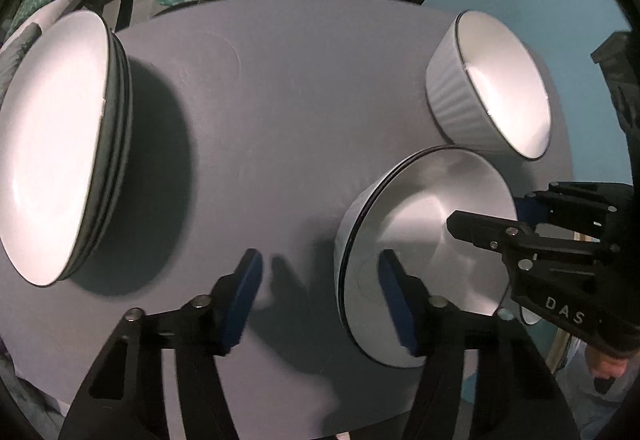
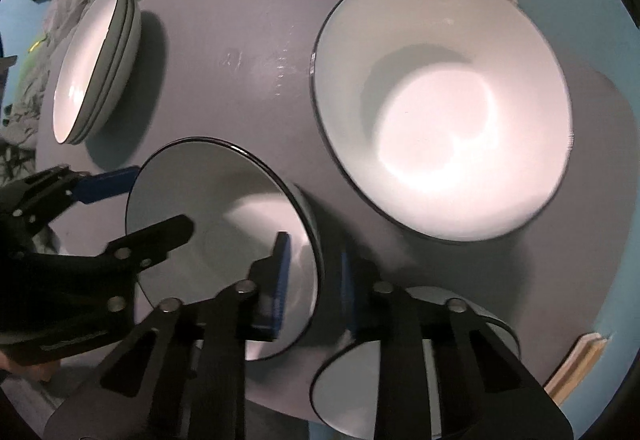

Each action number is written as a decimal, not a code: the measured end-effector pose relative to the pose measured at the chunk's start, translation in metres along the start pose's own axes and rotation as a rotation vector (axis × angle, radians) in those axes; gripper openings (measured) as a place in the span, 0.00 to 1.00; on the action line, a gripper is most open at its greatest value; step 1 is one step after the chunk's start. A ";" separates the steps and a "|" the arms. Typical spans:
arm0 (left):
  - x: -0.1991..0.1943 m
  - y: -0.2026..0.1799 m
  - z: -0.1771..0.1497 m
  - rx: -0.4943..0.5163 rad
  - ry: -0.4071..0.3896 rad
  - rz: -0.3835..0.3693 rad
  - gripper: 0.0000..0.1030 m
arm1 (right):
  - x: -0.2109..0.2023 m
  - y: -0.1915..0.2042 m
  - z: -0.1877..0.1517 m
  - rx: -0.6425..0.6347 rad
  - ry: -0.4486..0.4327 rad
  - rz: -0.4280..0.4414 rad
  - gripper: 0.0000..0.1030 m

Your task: Organize plates and bowls

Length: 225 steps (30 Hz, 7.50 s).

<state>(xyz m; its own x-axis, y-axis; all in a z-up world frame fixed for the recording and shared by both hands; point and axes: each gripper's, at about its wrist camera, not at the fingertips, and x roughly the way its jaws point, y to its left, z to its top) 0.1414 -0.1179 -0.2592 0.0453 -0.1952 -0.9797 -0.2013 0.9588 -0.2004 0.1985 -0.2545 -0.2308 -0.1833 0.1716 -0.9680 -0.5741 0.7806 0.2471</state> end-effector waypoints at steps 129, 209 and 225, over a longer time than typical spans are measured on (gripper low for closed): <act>-0.014 -0.063 0.114 0.053 -0.066 0.047 0.25 | -0.070 -0.092 0.026 0.311 -0.092 -0.083 0.25; 0.028 -0.121 -0.007 0.289 0.063 -0.001 0.59 | -0.032 -0.109 -0.139 0.482 -0.161 -0.071 0.55; 0.044 -0.123 -0.011 0.246 0.038 0.026 0.49 | -0.018 -0.110 -0.141 0.440 -0.171 -0.062 0.47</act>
<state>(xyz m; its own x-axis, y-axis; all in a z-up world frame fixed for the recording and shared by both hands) 0.1575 -0.2462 -0.2776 0.0050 -0.1730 -0.9849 0.0428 0.9840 -0.1727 0.1524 -0.4280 -0.2338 -0.0041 0.1847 -0.9828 -0.1803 0.9665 0.1824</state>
